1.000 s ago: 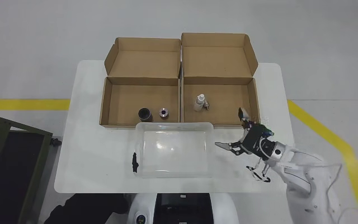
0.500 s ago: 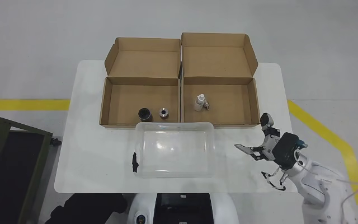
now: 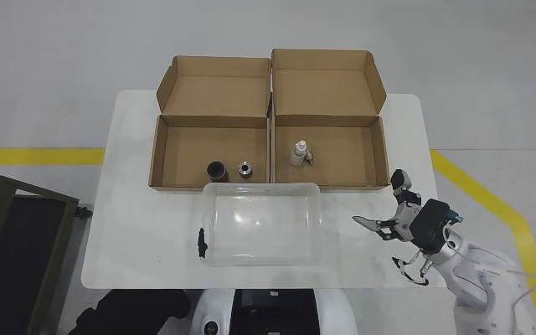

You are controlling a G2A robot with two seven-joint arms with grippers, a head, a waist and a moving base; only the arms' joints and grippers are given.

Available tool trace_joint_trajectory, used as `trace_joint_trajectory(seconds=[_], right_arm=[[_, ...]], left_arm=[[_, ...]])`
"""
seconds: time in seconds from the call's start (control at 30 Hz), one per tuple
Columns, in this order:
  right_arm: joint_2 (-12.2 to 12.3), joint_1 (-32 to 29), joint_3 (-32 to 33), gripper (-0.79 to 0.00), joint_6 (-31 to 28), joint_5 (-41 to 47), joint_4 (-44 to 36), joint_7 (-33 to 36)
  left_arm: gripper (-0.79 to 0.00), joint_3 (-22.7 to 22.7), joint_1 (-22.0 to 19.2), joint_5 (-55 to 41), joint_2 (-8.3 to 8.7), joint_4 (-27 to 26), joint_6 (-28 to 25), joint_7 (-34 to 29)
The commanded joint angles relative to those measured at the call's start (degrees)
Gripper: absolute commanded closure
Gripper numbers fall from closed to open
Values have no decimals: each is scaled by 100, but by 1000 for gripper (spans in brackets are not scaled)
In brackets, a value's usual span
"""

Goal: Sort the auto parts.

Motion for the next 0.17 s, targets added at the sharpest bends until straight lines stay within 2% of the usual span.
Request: trace_joint_trajectory(seconds=[0.0,0.13], right_arm=[[0,0,0,-784,0,0,0,0],[0,0,0,-785,0,0,0,0]], left_arm=[[-784,0,0,0,0,0,0,0],[-785,0,0,0,0,0,0,0]])
